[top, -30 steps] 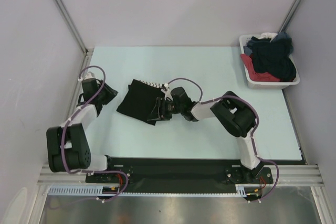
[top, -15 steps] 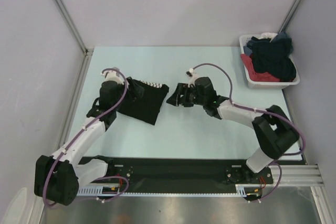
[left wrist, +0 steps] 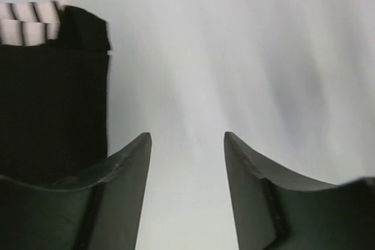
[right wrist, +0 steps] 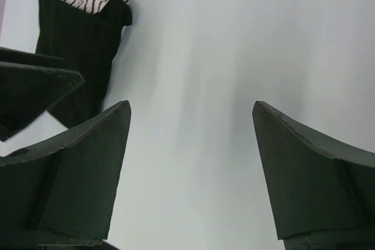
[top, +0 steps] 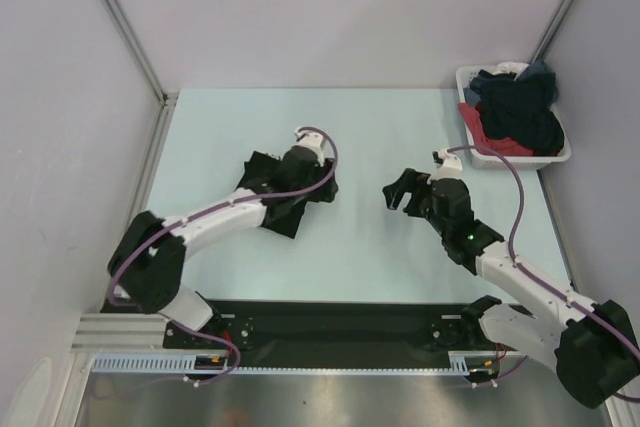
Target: Fold and stack the tank tops
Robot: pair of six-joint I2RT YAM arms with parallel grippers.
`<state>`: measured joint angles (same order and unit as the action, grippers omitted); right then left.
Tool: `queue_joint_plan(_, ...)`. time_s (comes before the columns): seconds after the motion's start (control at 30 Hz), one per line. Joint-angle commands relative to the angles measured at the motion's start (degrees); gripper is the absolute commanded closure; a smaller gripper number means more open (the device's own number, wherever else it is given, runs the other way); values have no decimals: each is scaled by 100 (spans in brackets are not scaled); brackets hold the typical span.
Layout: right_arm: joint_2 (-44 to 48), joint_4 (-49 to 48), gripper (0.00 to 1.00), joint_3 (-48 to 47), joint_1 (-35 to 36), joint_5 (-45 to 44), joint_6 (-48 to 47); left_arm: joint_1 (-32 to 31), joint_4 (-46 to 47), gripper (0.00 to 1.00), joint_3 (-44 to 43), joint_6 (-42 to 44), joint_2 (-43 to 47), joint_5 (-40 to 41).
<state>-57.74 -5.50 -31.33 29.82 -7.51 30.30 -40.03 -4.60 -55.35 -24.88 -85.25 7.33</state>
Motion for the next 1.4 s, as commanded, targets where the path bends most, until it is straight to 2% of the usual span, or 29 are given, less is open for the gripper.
queue_joint_plan(0.0,403,145,12,232,-108,-620,-121,-277,-506,44,-798,10,-945,339)
queue_joint_plan(0.2,658,172,13,426,-152,-708,-130,-233,-1175,58,-1785,-60,-2178,524)
queue_joint_plan(0.47,685,93,13,558,-161,-717,-112,434,-1078,60,-1865,-78,-2768,-118)
queue_joint_plan(0.6,693,119,13,558,-187,-734,-112,952,-982,61,-1655,19,-2813,-74)
queue_joint_plan(0.63,693,119,13,558,-187,-735,-104,1275,-964,61,-1602,36,-2804,-118)
queue_joint_plan(0.8,702,66,13,619,-196,-726,-95,2445,-867,63,-1329,186,-2681,-592)
queue_joint_plan(0.83,694,49,13,628,-205,-726,-86,2552,-763,64,-1285,290,-2620,-1097)
queue_joint_plan(0.9,658,5,13,637,-214,-699,-77,2693,-708,63,-1293,274,-2488,-1112)
queue_joint_plan(0.93,641,-4,13,637,-223,-691,-69,2746,-813,62,-1363,265,-2461,-754)
queue_joint_plan(1.0,588,5,13,620,-223,-673,-69,2799,-1095,62,-1556,379,-2435,-594)
queue_joint_plan(1.1,606,-21,13,663,-223,-691,-77,2887,-1087,62,-1470,379,-2216,-846)
queue_joint_plan(1.2,571,-109,13,707,-240,-656,-60,2615,-964,59,-1172,283,-1829,-760)
queue_joint_plan(1.3,509,-127,13,690,-249,-620,-51,2071,-946,59,-987,195,-1696,-768)
queue_joint_plan(1.37,491,-127,13,699,-258,-594,-42,1930,-867,59,-899,133,-1705,-926)
